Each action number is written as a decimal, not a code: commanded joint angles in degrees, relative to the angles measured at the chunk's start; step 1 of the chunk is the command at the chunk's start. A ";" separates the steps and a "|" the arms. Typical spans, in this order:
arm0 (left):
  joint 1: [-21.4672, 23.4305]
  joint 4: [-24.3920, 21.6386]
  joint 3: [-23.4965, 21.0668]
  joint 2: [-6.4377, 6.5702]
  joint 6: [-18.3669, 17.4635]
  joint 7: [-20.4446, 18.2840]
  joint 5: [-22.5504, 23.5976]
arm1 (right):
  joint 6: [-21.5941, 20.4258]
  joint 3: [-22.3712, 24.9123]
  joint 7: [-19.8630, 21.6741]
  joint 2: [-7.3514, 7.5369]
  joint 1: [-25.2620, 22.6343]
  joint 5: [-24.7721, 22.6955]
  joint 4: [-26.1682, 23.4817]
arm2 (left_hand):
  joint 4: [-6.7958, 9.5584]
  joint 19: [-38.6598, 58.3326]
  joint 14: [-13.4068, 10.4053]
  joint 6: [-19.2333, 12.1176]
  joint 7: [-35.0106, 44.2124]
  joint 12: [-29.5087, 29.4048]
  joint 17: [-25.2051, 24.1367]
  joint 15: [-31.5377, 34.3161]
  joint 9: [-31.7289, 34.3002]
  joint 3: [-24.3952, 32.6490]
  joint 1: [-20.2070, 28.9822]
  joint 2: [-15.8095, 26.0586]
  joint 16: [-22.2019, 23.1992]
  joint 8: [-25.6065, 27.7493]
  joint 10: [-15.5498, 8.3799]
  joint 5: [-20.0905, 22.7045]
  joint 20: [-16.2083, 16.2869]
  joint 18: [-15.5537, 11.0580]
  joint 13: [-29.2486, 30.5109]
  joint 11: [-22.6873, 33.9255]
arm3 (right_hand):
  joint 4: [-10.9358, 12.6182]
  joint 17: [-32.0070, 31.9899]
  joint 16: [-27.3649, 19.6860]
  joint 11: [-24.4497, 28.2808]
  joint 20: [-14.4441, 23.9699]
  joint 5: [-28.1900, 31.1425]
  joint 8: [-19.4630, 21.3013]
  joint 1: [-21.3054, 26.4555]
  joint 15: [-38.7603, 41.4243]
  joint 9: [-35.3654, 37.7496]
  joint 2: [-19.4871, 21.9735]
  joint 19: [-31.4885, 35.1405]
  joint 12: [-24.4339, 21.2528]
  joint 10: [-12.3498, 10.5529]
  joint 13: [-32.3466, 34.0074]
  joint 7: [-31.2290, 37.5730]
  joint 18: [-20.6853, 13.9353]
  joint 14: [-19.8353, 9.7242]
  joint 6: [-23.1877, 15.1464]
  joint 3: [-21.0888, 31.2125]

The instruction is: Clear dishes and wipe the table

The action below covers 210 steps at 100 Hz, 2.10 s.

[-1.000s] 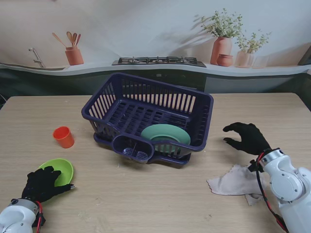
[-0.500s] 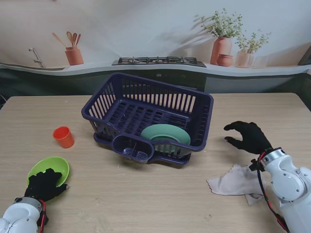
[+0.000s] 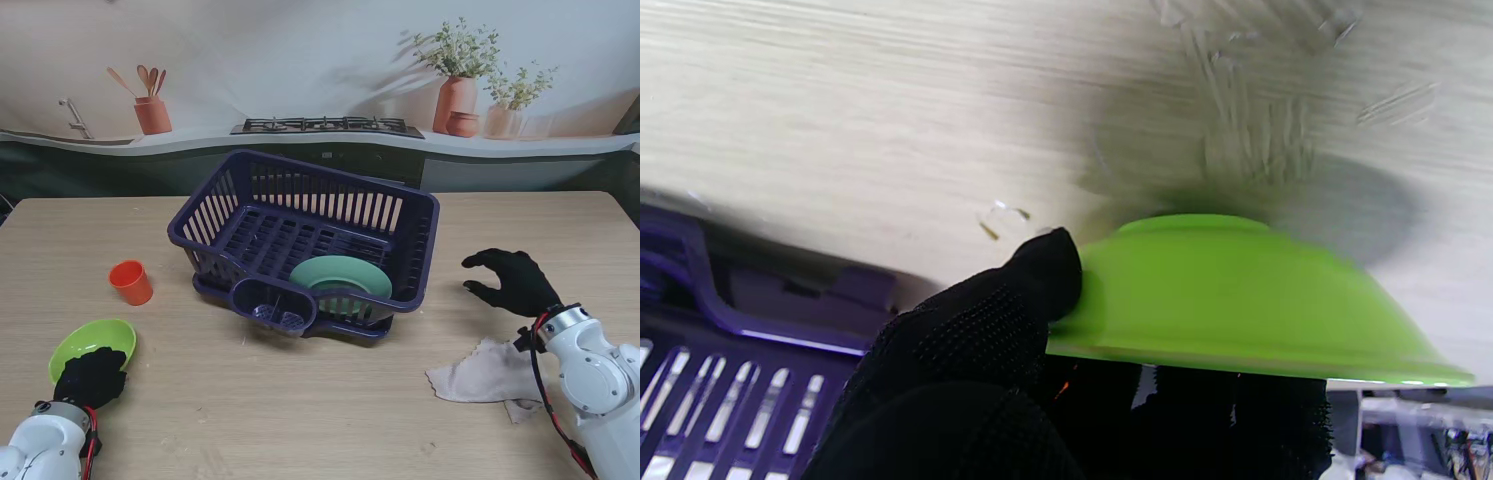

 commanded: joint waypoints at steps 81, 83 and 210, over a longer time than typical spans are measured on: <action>-1.58 -1.05 -4.53 -1.04 -17.04 11.77 1.60 | -1.02 0.36 0.72 -0.09 -0.22 0.23 -0.21 | -3.41 27.92 5.55 -6.93 15.84 8.49 23.29 20.81 12.35 13.80 4.71 -4.18 21.77 10.49 4.74 7.04 10.74 3.75 18.86 6.75 | 1.05 -0.86 -0.49 0.43 1.06 -0.57 -0.31 -1.78 -0.61 -1.44 0.34 -1.21 0.44 -0.76 -1.64 -0.50 -2.27 -1.48 0.30 -1.22; -1.70 -1.17 -4.71 -1.05 -17.66 11.71 1.33 | -1.03 0.36 0.73 -0.09 -0.22 0.25 -0.21 | -3.41 28.07 5.54 -7.06 15.91 8.50 23.34 20.87 12.42 13.72 4.68 -4.15 21.88 10.57 4.70 7.03 10.74 3.69 18.90 6.84 | 1.05 -0.84 -0.49 0.44 1.07 -0.57 -0.31 -1.74 -0.60 -1.38 0.37 -1.20 0.45 -0.76 -1.62 -0.50 -2.18 -1.36 0.31 -1.20; -19.90 -2.49 -10.70 1.72 -34.81 -8.39 -13.80 | -0.61 0.44 1.62 -0.07 -0.51 1.07 -1.06 | -2.90 29.21 4.03 -9.32 17.20 8.23 23.19 20.93 13.24 12.25 4.75 -3.76 23.17 12.87 3.40 7.57 9.78 2.77 19.90 8.14 | 1.04 -0.93 -0.52 0.36 1.12 -0.04 -0.25 -1.70 -0.66 -1.16 0.37 -1.30 0.46 -0.68 -1.66 -0.57 -2.16 -1.40 0.39 -1.15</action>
